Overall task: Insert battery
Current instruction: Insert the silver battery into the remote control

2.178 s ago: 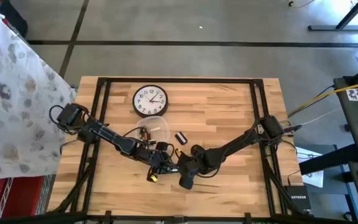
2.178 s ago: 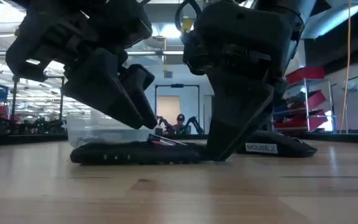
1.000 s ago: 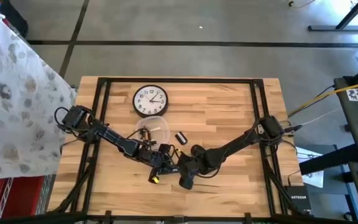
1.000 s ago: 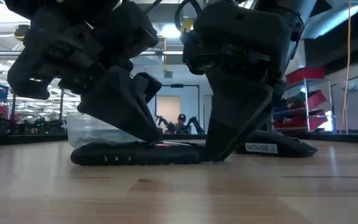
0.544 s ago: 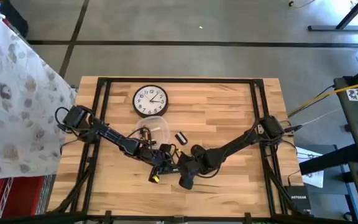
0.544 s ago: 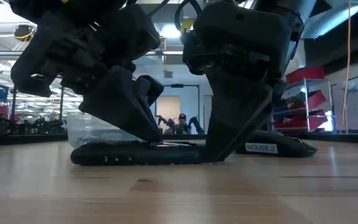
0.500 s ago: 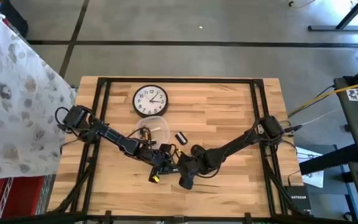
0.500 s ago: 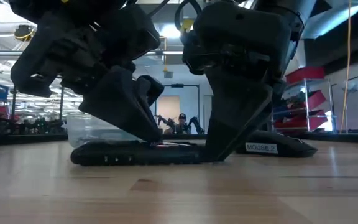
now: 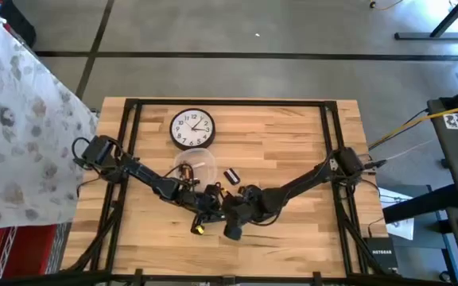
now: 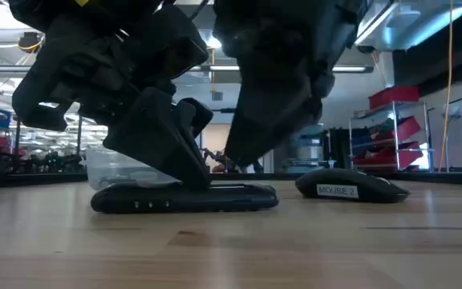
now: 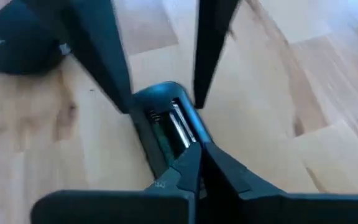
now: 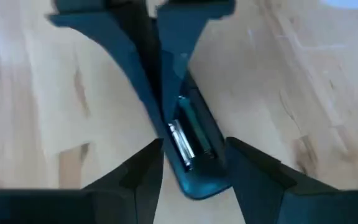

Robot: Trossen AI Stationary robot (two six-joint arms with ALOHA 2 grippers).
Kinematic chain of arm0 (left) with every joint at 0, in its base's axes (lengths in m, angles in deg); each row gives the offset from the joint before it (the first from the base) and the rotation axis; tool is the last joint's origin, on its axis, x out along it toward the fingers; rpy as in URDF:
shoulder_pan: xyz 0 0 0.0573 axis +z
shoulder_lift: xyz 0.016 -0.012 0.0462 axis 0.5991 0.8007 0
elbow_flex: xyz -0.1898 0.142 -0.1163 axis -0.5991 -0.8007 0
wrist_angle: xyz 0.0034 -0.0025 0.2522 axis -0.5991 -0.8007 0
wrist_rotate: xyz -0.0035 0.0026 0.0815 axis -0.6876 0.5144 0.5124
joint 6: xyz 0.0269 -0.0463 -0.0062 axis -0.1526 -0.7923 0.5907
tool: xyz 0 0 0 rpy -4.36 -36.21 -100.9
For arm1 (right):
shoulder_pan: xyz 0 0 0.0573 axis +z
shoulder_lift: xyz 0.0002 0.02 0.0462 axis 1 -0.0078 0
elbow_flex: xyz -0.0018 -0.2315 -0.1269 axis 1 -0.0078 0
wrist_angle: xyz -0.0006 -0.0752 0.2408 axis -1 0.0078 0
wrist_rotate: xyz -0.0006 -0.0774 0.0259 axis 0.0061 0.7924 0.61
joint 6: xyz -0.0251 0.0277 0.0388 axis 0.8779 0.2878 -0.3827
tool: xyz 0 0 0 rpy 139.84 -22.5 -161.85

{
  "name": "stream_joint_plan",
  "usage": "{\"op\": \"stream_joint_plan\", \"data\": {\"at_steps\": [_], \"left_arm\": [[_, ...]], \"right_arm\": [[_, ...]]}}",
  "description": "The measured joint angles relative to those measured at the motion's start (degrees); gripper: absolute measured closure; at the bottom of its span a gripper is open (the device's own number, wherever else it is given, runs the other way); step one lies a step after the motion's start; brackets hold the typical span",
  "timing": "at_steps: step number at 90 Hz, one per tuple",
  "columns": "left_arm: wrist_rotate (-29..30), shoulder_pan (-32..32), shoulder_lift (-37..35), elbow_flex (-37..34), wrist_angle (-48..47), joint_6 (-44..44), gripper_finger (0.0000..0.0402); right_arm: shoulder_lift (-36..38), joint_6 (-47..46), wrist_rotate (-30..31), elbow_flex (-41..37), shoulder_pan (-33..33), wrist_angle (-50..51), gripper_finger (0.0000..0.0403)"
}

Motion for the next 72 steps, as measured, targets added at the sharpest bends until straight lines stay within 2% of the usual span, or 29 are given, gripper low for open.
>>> {"op": "stream_joint_plan", "data": {"at_steps": [16,38,72], "left_arm": [[3.4,-0.4,-6.2,-0.1,-5.0,-0.4,0.0401],[5.6,-1.0,-12.5,-0.1,-13.4,-4.4,0.0401],[20.4,-7.9,-15.5,0.0,-25.9,-14.2,0.0401]], "right_arm": [[-0.5,-0.2,0.6,0.1,-0.8,-1.5,0.0246],[-3.9,0.1,-1.6,0.2,-1.9,-7.2,0.0246],[-4.9,1.7,-2.6,0.7,-2.1,-5.5,0.0246]]}}
